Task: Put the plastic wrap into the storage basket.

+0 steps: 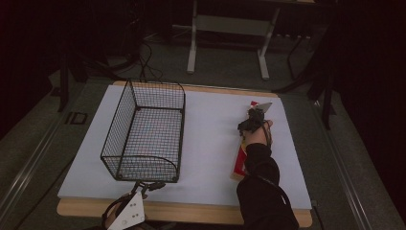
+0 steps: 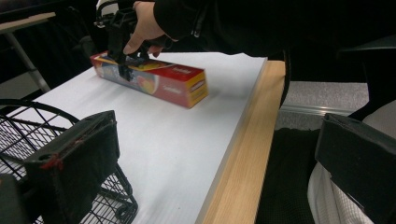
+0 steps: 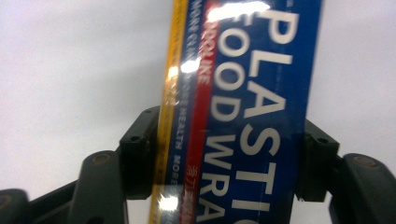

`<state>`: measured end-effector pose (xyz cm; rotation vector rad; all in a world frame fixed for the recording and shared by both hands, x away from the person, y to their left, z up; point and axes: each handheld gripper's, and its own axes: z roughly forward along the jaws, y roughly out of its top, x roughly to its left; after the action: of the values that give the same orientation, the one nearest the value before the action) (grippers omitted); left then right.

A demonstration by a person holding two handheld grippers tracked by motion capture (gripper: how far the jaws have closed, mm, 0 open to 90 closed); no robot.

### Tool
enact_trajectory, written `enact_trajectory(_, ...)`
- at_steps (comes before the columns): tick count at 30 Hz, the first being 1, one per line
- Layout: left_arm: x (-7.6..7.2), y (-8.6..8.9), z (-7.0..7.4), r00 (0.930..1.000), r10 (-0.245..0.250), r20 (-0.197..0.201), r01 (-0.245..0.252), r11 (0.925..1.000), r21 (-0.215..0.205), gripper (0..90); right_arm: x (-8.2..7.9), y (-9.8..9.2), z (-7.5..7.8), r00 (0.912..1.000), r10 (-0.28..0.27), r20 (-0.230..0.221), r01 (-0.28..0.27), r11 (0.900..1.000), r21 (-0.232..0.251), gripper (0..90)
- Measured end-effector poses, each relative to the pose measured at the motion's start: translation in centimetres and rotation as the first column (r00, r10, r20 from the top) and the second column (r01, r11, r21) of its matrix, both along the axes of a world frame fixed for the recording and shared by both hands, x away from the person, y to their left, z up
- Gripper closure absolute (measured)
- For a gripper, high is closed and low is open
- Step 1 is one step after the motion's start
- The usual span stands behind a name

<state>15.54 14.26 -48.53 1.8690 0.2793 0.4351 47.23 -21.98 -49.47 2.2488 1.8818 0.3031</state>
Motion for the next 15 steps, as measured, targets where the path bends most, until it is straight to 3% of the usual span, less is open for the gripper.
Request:
enact_trajectory(8, 0.0, 0.0, 0.0, 1.0000, -0.003, -0.002, 0.003, 1.0000, 0.000, 0.1, 0.4, 1.0, 0.9, 0.9943, 0.101, -0.033, -0.102, 0.994, -0.030, 38.8)
enact_trajectory(13, 0.0, 0.0, 0.0, 1.0000, -0.002, -0.003, 0.002, 1.0000, -0.003, 0.1, 0.5, 1.9, 1.8, 0.9801, 0.192, -0.050, -0.195, 0.978, -0.069, 38.9)
enact_trajectory(15, 0.0, 0.0, 0.0, 1.0000, -0.003, -0.002, 0.003, 1.0000, -0.001, 0.1, 0.4, 2.5, 2.4, 0.9714, 0.234, -0.037, -0.237, 0.968, -0.083, 39.0)
